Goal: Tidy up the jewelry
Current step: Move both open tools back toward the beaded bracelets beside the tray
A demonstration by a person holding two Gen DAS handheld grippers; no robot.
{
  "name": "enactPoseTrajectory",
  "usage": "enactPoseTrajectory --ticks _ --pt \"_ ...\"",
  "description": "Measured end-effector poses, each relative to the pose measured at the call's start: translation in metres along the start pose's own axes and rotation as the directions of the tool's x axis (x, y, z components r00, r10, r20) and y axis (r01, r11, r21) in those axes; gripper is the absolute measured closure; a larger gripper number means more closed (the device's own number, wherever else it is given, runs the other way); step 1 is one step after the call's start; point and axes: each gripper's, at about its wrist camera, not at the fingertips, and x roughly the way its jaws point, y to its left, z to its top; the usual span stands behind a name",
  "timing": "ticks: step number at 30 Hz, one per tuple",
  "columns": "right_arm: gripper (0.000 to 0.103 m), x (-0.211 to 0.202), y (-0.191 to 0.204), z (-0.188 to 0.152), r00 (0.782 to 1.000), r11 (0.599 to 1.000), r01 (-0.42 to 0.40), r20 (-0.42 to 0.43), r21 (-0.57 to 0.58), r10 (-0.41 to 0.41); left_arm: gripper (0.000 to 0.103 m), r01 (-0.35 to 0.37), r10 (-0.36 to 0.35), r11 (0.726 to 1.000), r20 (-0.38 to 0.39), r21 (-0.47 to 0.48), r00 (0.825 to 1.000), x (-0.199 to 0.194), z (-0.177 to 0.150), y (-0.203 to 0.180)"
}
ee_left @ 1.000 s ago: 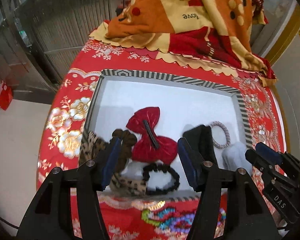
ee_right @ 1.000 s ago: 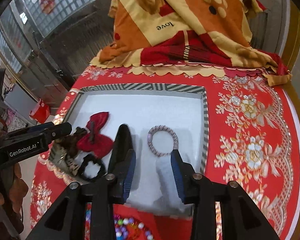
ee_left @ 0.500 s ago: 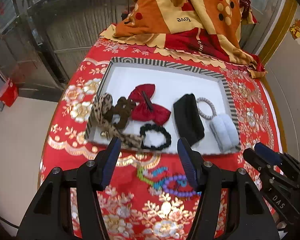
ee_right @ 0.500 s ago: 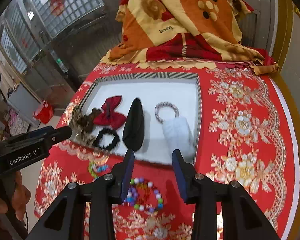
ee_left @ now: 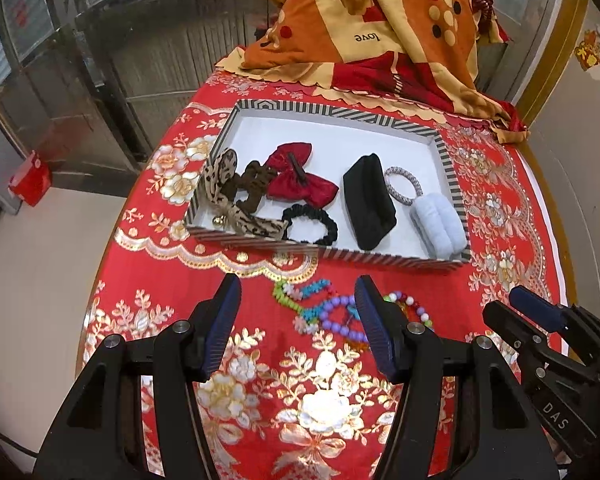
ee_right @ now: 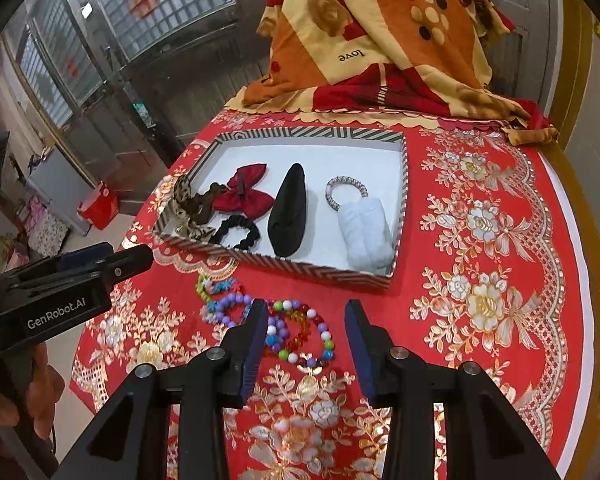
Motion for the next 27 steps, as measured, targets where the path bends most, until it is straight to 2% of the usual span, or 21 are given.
enactPoseTrajectory --ticks 11,17,27 --pt "0.065 -0.006 -0.003 -0.014 1.0 1.0 -0.018 -0.01 -0.009 0.018 0.044 -0.019 0.019 1.0 -0.006 -0.003 1.0 -0.007 -0.018 -0.007" --pt "0.064 0.001 -0.005 -0.02 0.999 1.0 -0.022 -0.04 -0.016 0.021 0.044 -0.022 0.021 0.999 -0.028 -0.043 0.999 -0.003 -0.021 0.006" --pt "0.064 0.034 -0.008 -0.035 0.991 0.998 -0.069 -0.116 -0.013 0.067 0.044 -0.024 0.002 0.987 -0.141 -0.159 0.99 0.029 -0.033 0.044"
